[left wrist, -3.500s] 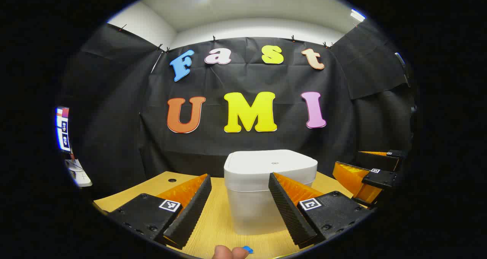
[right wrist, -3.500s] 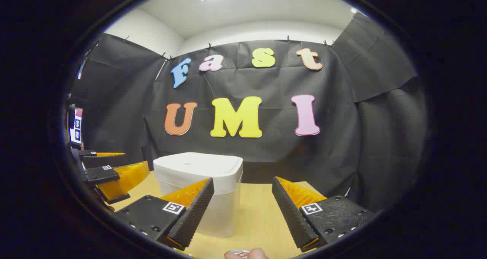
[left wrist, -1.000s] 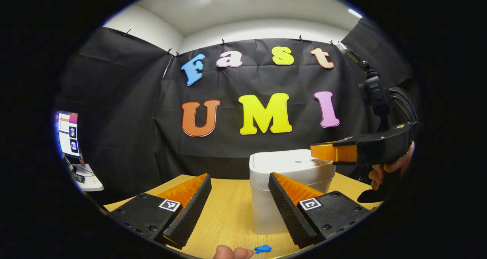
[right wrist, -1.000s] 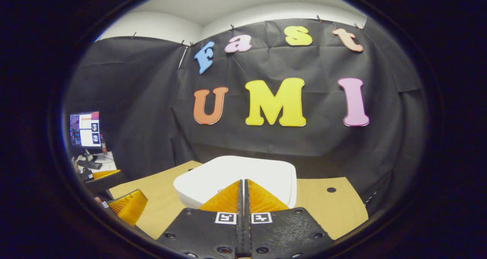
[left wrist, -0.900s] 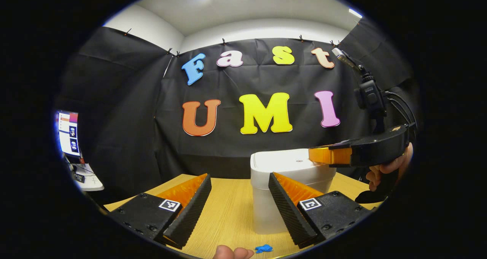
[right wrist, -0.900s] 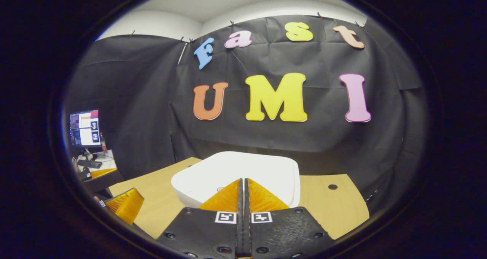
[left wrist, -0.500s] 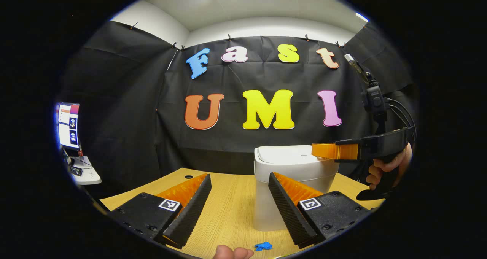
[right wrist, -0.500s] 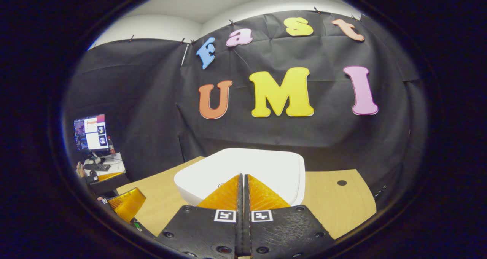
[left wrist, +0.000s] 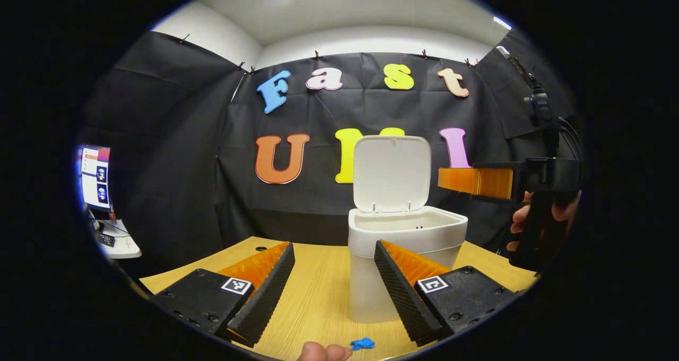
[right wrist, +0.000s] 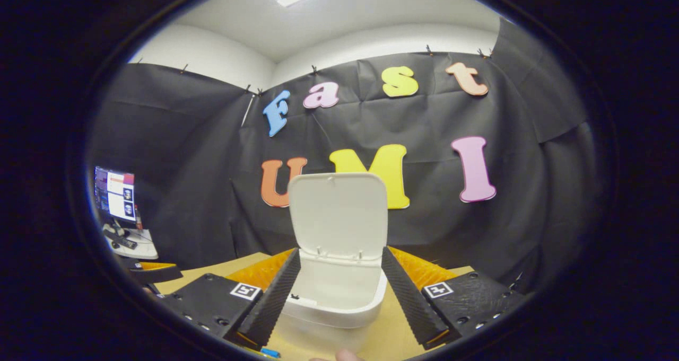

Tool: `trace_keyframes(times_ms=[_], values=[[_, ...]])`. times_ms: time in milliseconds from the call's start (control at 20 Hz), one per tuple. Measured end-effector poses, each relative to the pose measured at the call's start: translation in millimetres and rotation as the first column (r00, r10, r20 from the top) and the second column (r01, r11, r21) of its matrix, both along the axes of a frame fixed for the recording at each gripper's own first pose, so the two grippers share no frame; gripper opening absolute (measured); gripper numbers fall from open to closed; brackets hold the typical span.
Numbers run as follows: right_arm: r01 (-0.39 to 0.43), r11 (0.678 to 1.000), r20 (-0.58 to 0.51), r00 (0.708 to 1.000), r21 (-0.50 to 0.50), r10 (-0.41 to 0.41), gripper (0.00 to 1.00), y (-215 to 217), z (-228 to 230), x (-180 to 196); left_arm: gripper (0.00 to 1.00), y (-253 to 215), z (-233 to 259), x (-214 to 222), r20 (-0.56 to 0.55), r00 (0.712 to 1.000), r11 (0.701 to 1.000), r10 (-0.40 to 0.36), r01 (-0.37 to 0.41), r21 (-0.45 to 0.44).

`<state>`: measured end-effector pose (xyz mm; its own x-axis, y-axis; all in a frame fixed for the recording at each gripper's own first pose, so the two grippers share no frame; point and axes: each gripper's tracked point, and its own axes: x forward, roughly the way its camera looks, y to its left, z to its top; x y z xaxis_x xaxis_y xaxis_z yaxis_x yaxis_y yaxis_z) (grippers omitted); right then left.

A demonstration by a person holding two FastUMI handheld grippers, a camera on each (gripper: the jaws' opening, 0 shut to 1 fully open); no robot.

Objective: Press the lid of the desktop garbage bin to open it, pick up the crumpled paper on the desktop and throw it into the bin, then pick up the pop can on the desktop and drop it into the bin, and finally close the garbage bin lid.

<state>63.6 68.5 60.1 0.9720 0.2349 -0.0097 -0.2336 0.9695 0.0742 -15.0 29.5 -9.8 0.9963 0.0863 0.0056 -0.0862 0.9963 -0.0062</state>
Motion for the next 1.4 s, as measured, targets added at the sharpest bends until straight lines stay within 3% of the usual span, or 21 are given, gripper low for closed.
trace_keyframes(times_ms=[100, 800, 1400], values=[[0.014, 1.000, -0.017, 1.000, 0.000, -0.014, 0.92, -8.3, -10.2, -4.1, 0.97, -4.2, 1.6, -1.7, 0.002, 1.000, 1.000, -0.005, 0.005, 0.002], [0.095, 0.995, 0.071, 0.993, -0.023, -0.094, 0.95, -41.7, -20.2, -48.4, 0.97, -22.5, -9.7, 5.1, -0.029, 0.998, 0.998, -0.052, 0.051, -0.019], [0.138, 0.987, 0.042, 0.990, -0.083, -0.134, 0.93, -64.5, -82.2, -83.6, 0.98, -42.9, -91.3, -15.2, -0.191, 0.976, 0.995, -0.102, 0.101, -0.015]])
